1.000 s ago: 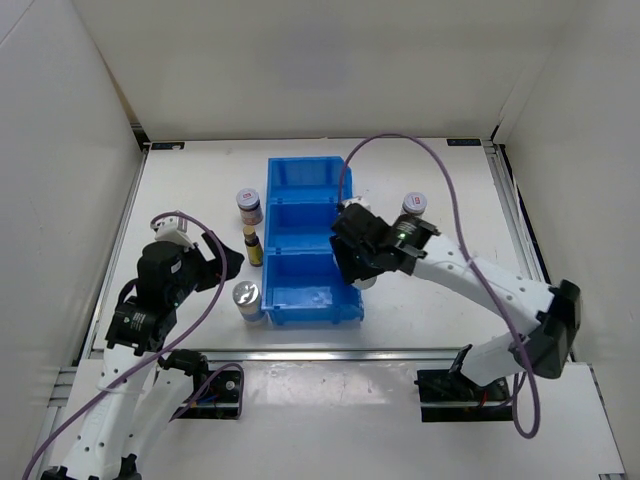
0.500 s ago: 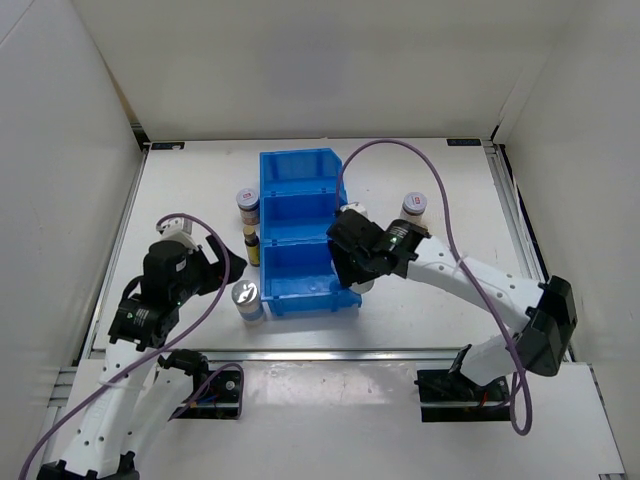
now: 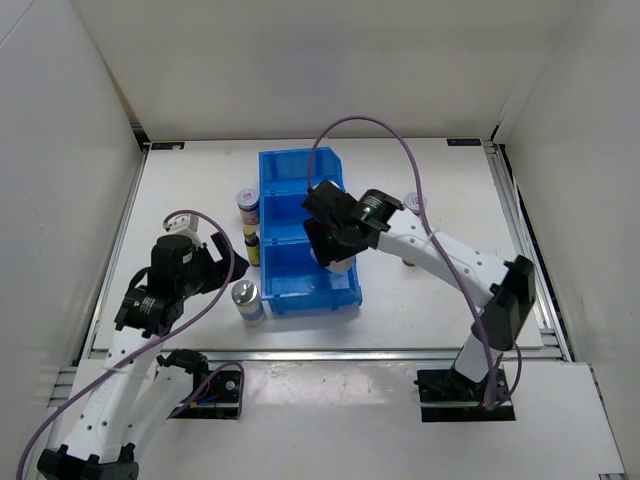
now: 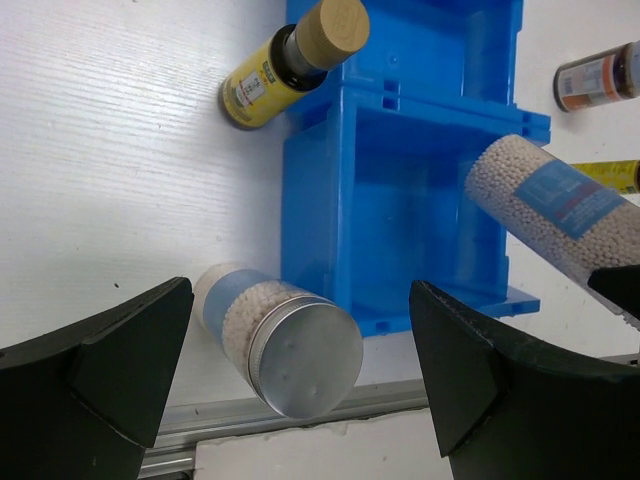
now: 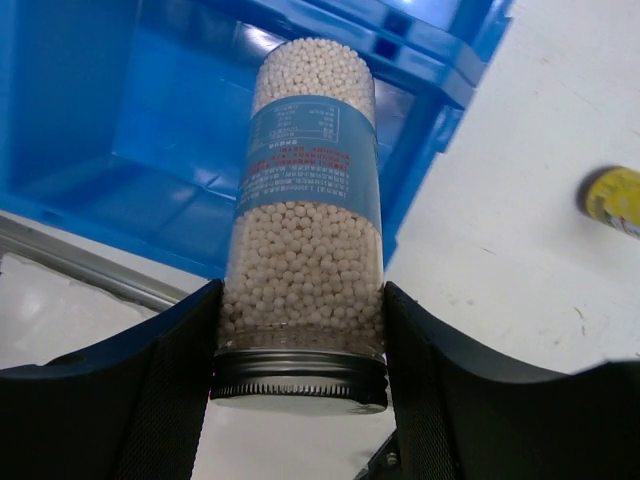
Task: Organize the condiment bottles
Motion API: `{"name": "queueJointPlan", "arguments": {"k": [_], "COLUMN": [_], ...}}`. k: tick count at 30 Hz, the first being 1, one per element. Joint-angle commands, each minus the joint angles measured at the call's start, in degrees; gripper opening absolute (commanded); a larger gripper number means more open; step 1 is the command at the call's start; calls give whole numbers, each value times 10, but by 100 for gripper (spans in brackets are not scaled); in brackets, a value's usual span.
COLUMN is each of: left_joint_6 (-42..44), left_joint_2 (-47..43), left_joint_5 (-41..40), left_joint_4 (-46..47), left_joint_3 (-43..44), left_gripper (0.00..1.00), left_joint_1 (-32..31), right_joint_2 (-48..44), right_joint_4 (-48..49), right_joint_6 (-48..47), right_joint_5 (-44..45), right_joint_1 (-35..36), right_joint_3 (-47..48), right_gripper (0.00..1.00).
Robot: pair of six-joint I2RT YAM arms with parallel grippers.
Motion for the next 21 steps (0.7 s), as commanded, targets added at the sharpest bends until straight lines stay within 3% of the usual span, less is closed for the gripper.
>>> {"name": "queueJointPlan", "arguments": {"k": [1,12,21], "left_joint_6": [-3,-3,-3], "left_joint_2": [5,16,21], "left_joint_5": [1,-4,-4], "left_joint_4": [0,0,0], "left_joint_3": [3,3,3], "left_gripper": [100,100,100], "left_joint_1": [-2,-2,-2], "right_joint_2": [40,92,163], "right_joint_4": [-32,-173,-192], "right_joint_6": [-16,-71,-123], "right_joint_5": [-40,-114,-192], "right_joint_1": [-17,-70,-101], "right_joint_3": [79,184,194], "right_gripper": [0,0,0]}}
